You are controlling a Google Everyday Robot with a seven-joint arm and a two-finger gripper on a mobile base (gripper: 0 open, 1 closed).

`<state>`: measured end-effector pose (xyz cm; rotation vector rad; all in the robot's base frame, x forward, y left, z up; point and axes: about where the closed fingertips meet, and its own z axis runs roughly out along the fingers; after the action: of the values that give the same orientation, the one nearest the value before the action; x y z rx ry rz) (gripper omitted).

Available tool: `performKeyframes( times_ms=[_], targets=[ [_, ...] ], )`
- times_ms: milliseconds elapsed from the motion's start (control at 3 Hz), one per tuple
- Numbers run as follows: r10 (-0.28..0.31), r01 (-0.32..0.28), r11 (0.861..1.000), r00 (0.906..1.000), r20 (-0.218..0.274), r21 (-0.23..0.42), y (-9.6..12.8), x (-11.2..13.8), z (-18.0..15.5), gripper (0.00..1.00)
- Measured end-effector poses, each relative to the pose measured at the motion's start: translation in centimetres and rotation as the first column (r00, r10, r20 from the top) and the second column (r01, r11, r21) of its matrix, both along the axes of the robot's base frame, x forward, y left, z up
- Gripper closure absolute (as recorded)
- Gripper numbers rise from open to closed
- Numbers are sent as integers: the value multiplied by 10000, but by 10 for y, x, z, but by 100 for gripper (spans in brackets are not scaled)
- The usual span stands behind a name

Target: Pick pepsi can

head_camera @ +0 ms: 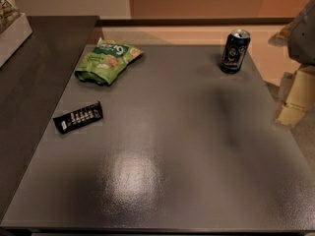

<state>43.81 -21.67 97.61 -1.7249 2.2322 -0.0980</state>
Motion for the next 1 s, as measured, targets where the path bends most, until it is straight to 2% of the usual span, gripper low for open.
performKeyframes(
  times_ms=[333,667,1000],
  targets=[
    [-89,88,9999,9999,55,75,0,3,1,0],
    [-460,448,9978,9987,231,489,-3,27,-7,0],
    [-1380,1318,9829,9896,412,1288,-15,68,-26,0]
  ],
)
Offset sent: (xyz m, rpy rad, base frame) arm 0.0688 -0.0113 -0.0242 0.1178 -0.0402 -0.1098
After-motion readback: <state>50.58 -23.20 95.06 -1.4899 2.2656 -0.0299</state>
